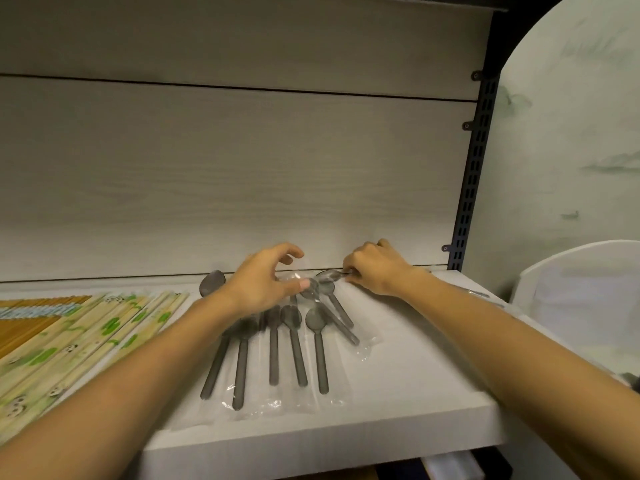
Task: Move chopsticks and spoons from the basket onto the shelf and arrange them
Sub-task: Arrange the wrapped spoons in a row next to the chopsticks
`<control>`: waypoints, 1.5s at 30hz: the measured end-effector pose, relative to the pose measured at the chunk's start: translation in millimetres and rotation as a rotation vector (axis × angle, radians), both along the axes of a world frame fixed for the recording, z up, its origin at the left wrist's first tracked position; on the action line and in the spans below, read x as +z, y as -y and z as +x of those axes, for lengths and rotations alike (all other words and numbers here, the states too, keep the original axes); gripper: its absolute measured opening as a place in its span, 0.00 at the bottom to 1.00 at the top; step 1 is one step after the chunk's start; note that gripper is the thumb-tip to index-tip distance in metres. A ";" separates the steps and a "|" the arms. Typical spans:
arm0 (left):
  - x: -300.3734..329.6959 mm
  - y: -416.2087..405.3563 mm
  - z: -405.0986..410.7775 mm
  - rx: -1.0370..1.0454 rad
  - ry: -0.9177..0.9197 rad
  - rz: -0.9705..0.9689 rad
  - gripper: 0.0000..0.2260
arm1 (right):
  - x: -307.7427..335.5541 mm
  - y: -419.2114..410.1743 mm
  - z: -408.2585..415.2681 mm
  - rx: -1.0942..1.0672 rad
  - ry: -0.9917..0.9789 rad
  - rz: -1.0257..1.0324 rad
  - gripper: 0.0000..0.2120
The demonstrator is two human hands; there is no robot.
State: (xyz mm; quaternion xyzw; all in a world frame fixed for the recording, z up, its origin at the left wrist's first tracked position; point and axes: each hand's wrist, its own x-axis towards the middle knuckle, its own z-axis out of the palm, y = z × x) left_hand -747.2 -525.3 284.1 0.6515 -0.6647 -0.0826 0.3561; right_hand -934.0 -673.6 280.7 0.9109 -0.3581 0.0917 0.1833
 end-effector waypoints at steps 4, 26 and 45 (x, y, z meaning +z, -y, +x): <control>-4.3 4.1 8.4 0.099 0.267 -0.055 0.17 | -12.1 7.4 8.0 0.038 0.044 -0.005 0.12; 18.5 -37.1 41.1 0.194 0.162 -0.115 0.11 | 54.8 -68.6 40.0 0.383 1.180 0.361 0.04; -13.7 -96.1 117.9 0.265 0.160 -0.036 0.05 | 24.9 -142.0 156.5 0.034 0.966 1.133 0.04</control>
